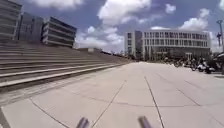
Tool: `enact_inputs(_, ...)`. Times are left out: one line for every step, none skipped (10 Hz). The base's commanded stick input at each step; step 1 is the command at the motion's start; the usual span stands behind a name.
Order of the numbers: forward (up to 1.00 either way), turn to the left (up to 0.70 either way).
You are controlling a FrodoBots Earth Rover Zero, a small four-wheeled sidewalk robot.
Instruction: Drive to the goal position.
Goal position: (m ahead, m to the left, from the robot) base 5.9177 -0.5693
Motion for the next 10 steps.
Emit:
enact_inputs(0.50,0.00)
enact_inputs(0.50,0.00)
enact_inputs(0.50,0.00)
enact_inputs(0.50,0.00)
enact_inputs(0.50,0.00)
enact_inputs(0.50,0.00)
enact_inputs(0.50,0.00)
enact_inputs(0.50,0.00)
enact_inputs(0.50,0.00)
enact_inputs(0.50,0.00)
